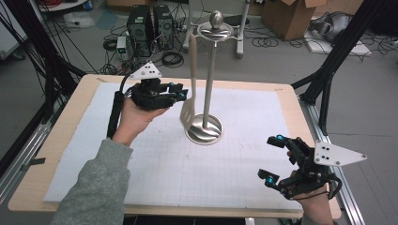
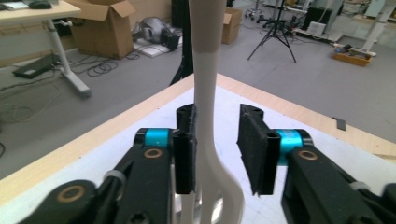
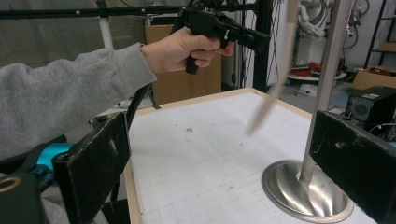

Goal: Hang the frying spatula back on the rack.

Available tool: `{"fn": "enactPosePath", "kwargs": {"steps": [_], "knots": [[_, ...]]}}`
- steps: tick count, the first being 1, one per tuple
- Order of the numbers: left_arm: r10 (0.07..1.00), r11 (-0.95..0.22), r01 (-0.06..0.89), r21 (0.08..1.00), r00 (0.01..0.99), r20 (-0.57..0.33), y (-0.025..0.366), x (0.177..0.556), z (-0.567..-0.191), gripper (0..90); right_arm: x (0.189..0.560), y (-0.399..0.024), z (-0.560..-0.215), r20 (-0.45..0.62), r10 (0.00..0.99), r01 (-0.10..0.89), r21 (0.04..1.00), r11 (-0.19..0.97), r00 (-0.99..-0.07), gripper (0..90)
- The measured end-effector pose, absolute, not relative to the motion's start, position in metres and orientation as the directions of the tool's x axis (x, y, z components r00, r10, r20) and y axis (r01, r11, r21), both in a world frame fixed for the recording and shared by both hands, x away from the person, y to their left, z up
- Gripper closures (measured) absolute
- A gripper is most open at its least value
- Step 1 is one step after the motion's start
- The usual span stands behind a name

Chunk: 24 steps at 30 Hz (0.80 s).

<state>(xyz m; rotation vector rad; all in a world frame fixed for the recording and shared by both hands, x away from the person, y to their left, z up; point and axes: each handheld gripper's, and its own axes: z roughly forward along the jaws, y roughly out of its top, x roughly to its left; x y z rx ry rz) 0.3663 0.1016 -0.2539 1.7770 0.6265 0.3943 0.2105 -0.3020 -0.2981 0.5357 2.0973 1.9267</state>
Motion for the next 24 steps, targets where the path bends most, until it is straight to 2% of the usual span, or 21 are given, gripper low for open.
{"fn": "enactPosePath", "kwargs": {"steps": [7, 12, 17, 24], "knots": [[0.615, -0.179, 0.161, 0.971, 0.788, -0.018, 0.111, 0.360, -0.248, 36.6, 0.211, -0.301, -0.298, 0.065, 0.424, 0.102, 0.993, 0.065, -0.903, 4.1], [0.613, -0.213, 0.159, 0.964, 0.790, 0.006, 0.114, 0.356, -0.246, 17.2, 0.211, -0.301, -0.298, 0.062, 0.424, 0.101, 0.992, 0.070, -0.904, 4.1], [0.603, -0.200, 0.143, 0.969, 0.798, 0.007, 0.117, 0.350, -0.247, 7.0, 0.212, -0.299, -0.298, 0.061, 0.419, 0.098, 0.993, 0.068, -0.906, 4.1], [0.577, -0.154, 0.130, 0.979, 0.816, -0.018, 0.129, 0.342, -0.249, 6.3, 0.215, -0.296, -0.298, 0.061, 0.414, 0.096, 0.993, 0.066, -0.908, 4.1]]}}
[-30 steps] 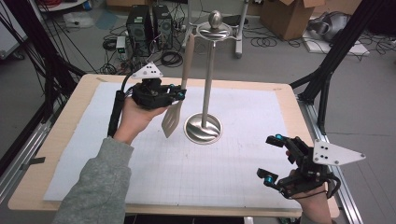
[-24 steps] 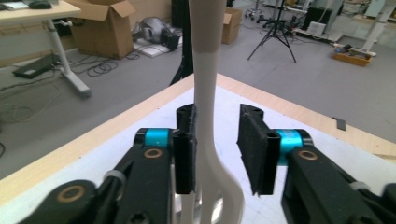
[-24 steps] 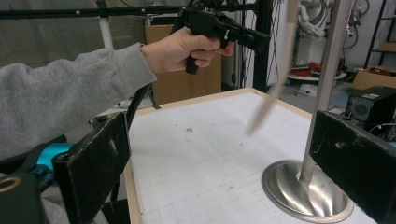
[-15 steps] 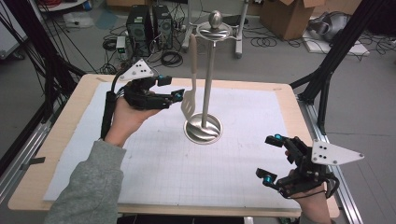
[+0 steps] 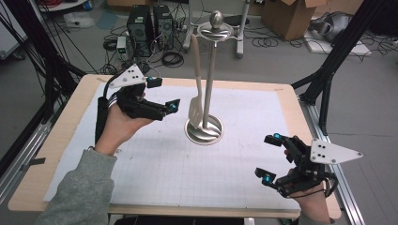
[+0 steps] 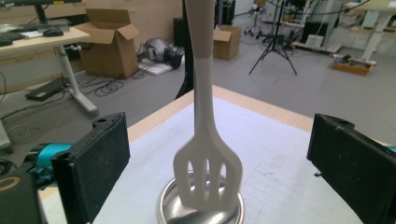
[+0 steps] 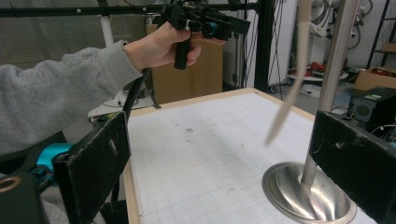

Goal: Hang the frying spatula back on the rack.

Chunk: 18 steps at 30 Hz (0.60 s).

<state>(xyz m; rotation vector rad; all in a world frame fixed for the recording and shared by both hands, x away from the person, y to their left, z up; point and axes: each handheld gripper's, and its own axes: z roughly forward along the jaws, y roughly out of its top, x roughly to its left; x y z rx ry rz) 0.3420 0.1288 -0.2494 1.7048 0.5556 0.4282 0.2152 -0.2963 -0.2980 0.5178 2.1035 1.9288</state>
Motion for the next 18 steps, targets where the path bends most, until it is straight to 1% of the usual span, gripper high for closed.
{"fn": "enactPosePath", "kwargs": {"steps": [5, 11, 13, 15, 18], "knots": [[0.580, -0.117, 0.136, 0.984, 0.813, -0.044, 0.139, 0.335, -0.250, 6.3, 0.218, -0.294, -0.298, 0.057, 0.408, 0.092, 0.994, 0.066, -0.911, 4.1], [0.580, -0.089, 0.112, 0.990, 0.814, -0.039, 0.151, 0.321, -0.254, 6.3, 0.221, -0.293, -0.299, 0.062, 0.413, 0.097, 0.993, 0.064, -0.909, 4.1], [0.599, -0.074, 0.131, 0.989, 0.798, -0.061, 0.156, 0.318, -0.257, 6.3, 0.222, -0.293, -0.300, 0.061, 0.417, 0.095, 0.994, 0.061, -0.907, 4.1], [0.591, -0.060, 0.166, 0.984, 0.801, -0.100, 0.160, 0.317, -0.260, 6.3, 0.223, -0.292, -0.301, 0.059, 0.420, 0.093, 0.994, 0.062, -0.905, 4.1], [0.611, -0.061, 0.148, 0.987, 0.787, -0.081, 0.166, 0.313, -0.265, 6.3, 0.223, -0.289, -0.301, 0.061, 0.419, 0.099, 0.993, 0.069, -0.906, 4.1]]}}
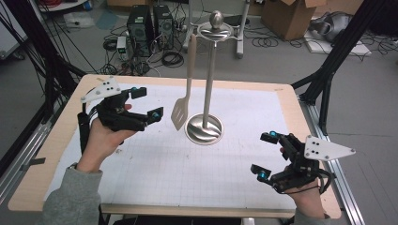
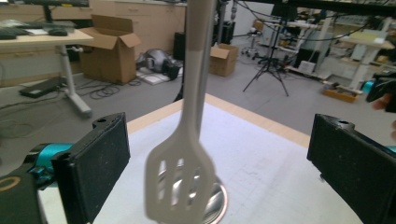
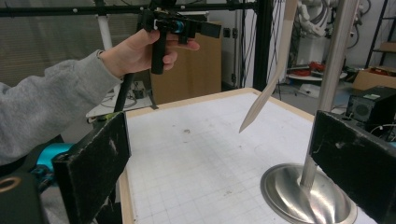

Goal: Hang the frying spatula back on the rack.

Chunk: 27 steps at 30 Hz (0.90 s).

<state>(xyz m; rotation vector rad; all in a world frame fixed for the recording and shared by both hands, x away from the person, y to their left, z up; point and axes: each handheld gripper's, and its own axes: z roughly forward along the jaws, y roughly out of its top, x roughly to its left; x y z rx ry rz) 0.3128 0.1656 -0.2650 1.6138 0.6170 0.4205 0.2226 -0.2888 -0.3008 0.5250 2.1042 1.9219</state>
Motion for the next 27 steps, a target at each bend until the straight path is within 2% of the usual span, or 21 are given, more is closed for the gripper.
{"fn": "enactPosePath", "kwargs": {"steps": [6, 12, 18, 27], "knots": [[0.622, -0.073, 0.164, 0.984, 0.779, -0.084, 0.179, 0.302, -0.269, 6.3, 0.224, -0.287, -0.302, 0.062, 0.420, 0.102, 0.992, 0.072, -0.906, 4.1], [0.647, -0.072, 0.140, 0.988, 0.760, -0.061, 0.194, 0.288, -0.274, 6.3, 0.227, -0.288, -0.306, 0.081, 0.432, 0.122, 0.990, 0.066, -0.898, 4.1], [0.645, -0.051, 0.149, 0.988, 0.760, -0.082, 0.208, 0.277, -0.279, 6.3, 0.227, -0.287, -0.306, 0.068, 0.431, 0.109, 0.991, 0.071, -0.900, 4.1], [0.667, -0.082, 0.115, 0.990, 0.744, -0.031, 0.218, 0.261, -0.278, 6.3, 0.227, -0.286, -0.305, 0.066, 0.433, 0.106, 0.992, 0.067, -0.899, 4.1]]}}
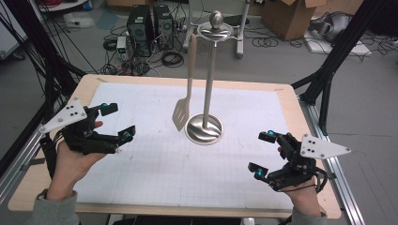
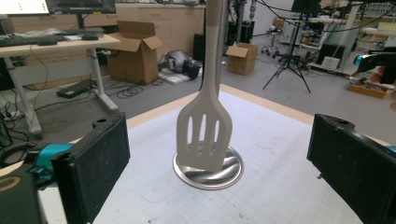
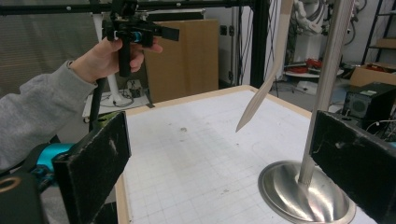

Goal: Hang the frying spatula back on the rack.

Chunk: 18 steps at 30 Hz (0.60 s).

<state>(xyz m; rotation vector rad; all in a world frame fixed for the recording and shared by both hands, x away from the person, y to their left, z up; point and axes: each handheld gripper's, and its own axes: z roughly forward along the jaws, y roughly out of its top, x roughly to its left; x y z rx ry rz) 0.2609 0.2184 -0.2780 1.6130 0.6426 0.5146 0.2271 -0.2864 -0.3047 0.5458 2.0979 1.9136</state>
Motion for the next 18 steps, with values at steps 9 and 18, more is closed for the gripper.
{"fn": "enactPosePath", "kwargs": {"steps": [9, 18], "knots": [[0.681, -0.096, 0.119, 0.988, 0.732, -0.021, 0.226, 0.253, -0.285, 6.3, 0.227, -0.286, -0.304, 0.066, 0.437, 0.106, 0.992, 0.068, -0.897, 4.1], [0.693, -0.091, 0.093, 0.992, 0.721, -0.004, 0.240, 0.243, -0.285, 6.3, 0.225, -0.290, -0.301, 0.052, 0.454, 0.090, 0.994, 0.063, -0.889, 4.1]]}}
